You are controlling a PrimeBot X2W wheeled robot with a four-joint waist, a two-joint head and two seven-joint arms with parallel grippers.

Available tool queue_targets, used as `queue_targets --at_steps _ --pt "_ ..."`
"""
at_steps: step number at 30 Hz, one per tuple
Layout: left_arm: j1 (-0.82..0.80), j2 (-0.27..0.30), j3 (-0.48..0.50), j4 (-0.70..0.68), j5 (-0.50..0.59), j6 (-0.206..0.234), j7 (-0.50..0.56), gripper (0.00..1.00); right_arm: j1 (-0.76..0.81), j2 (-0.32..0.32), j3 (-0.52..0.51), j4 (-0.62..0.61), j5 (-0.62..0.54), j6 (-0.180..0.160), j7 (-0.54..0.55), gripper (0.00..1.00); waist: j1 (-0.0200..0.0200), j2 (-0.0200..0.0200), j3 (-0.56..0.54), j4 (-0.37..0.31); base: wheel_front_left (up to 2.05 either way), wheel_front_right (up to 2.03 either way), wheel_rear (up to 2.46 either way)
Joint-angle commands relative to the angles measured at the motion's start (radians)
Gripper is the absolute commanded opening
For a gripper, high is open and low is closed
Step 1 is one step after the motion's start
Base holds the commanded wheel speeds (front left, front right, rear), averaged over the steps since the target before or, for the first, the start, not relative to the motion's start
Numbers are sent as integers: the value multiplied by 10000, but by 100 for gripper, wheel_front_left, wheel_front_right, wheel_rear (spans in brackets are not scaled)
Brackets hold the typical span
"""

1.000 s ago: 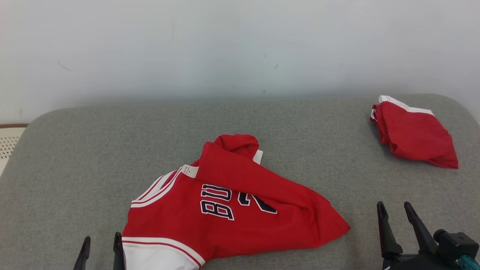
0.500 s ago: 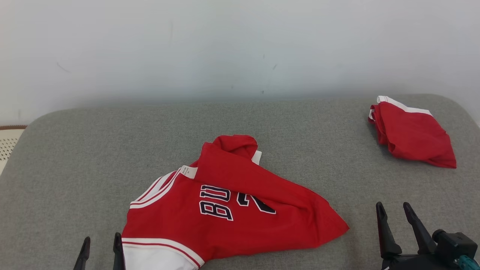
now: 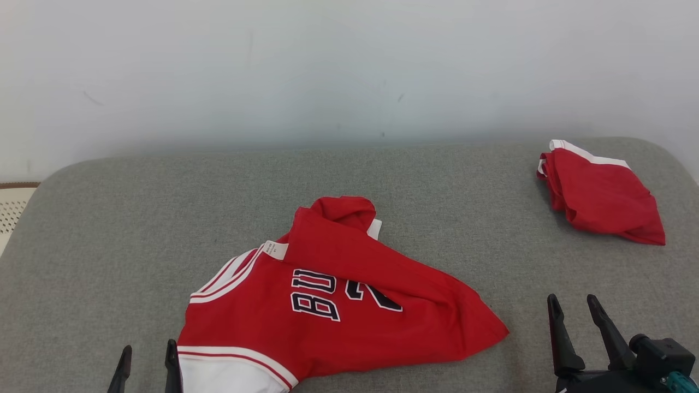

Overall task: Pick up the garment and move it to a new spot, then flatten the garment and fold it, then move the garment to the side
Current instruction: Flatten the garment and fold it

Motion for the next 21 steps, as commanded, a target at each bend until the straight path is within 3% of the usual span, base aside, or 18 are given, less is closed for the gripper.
queue_targets --at_steps 1,21 --pt "28 -6 23 16 72 -55 -30 100 50 -1 5 -17 -44 -7 -9 100 0 0 4 5 0 0 0" --pt "179 -12 -203 276 -38 -253 -30 100 153 -9 49 87 36 -7 92 100 0 0 -6 124 0 0 0"
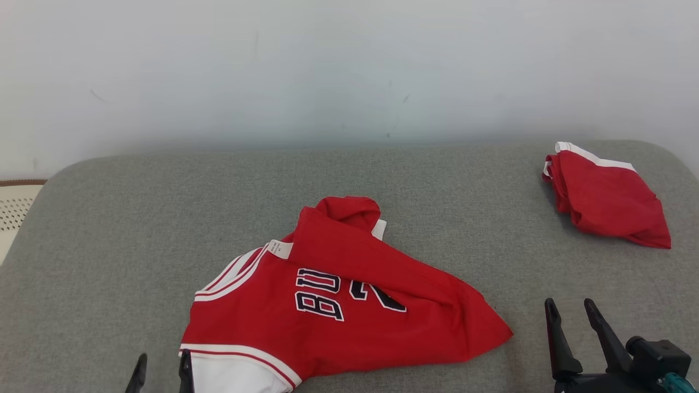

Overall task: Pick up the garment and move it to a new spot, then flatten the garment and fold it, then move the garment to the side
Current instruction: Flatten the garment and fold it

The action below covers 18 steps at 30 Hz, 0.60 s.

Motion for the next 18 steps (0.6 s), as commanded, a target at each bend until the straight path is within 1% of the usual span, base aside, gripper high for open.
queue_targets --at_steps 1,6,10,14,18 --pt "175 1 -104 176 -54 -94 -30 100 116 -53 73 71 62 -7 66 100 0 0 6 36 0 0 0" --pt "261 4 -429 770 -198 -315 -29 100 -24 -288 326 431 202 -7 189 100 0 0 50 123 0 0 0" --pt "320 3 -659 1421 -348 -400 -30 100 -175 -423 561 886 347 -7 239 100 0 0 101 201 0 0 0" --pt "235 -2 -767 2136 -476 -448 -30 100 -357 -516 835 1479 480 -7 177 100 0 0 166 263 0 0 0" --pt "139 -1 -862 2479 -595 -418 -30 100 -613 -598 1085 1933 576 -7 127 100 0 0 245 281 0 0 0"
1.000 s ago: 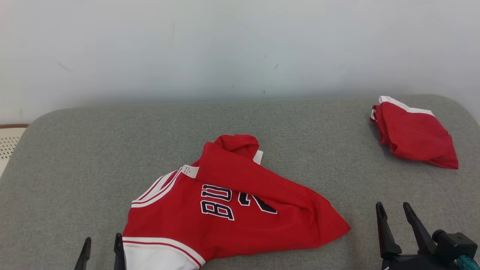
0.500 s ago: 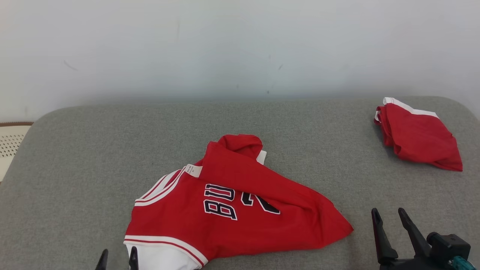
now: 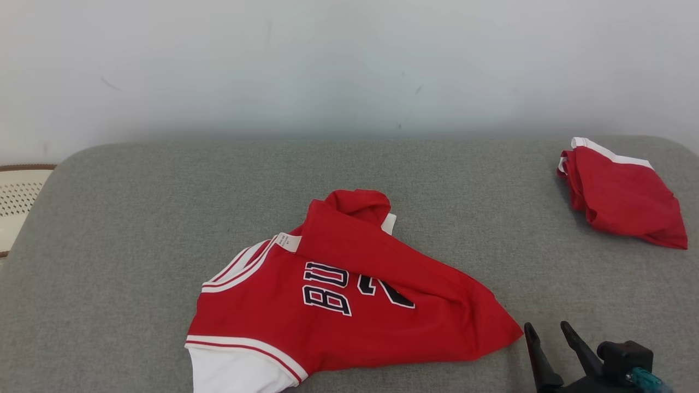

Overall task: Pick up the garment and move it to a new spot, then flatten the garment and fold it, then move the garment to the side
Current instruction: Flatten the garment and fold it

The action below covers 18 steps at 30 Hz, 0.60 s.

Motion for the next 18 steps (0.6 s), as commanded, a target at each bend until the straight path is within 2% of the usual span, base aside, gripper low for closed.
queue_targets --at_steps 1,9,17,18 --pt "-59 13 3 121 -63 -13 -30 100 -175 -82 115 154 69 -7 -44 100 0 -1 74 4 0 0 0" --pt "-430 11 -193 807 -366 -106 -30 100 -1139 -169 883 1648 308 -7 -250 100 0 -1 389 117 0 0 0" --pt "-749 12 -544 1472 -758 -230 -30 100 -1963 10 1546 3297 675 -7 -457 100 0 -1 541 291 0 0 0" --pt "-848 10 -661 1700 -925 -288 -29 100 -2163 48 1717 3700 757 -7 -500 78 0 -1 566 309 0 0 0"
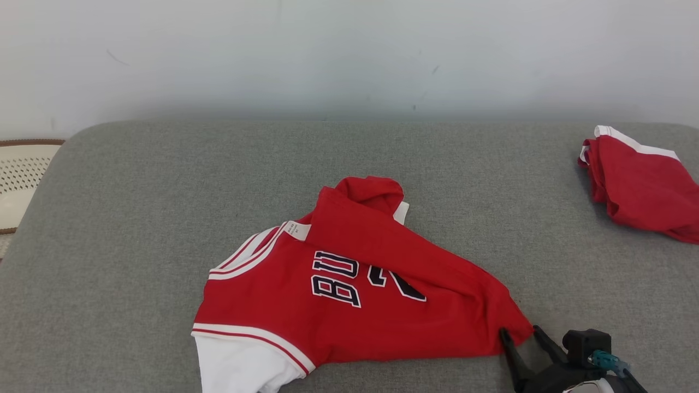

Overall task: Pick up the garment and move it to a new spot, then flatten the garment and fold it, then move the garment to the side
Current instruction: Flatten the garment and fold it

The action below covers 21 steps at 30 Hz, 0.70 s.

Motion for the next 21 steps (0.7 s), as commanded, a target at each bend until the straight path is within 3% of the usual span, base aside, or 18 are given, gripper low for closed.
queue_targets --at_steps 1,2,3,12,21 --pt "-103 9 -77 181 -145 -59 -25 67 -174 -5 102 199 94 -7 -80 34 -1 0 23 17 0 0 0" --pt "-175 9 -161 289 -201 -85 -18 22 -258 9 197 355 138 -7 -112 0 -1 0 28 23 0 0 0" --pt "-226 4 -269 375 -215 -123 -18 0 -320 26 273 460 206 -7 -156 0 -1 0 29 29 0 0 0" --pt "-116 13 -27 -420 -152 11 -29 0 -364 -200 476 423 742 -7 -430 0 -1 0 -176 -13 0 0 0" --pt "-19 122 486 -2427 199 -120 -29 0 150 -569 508 -1558 1678 -7 -422 0 -1 0 -425 -248 0 0 0"
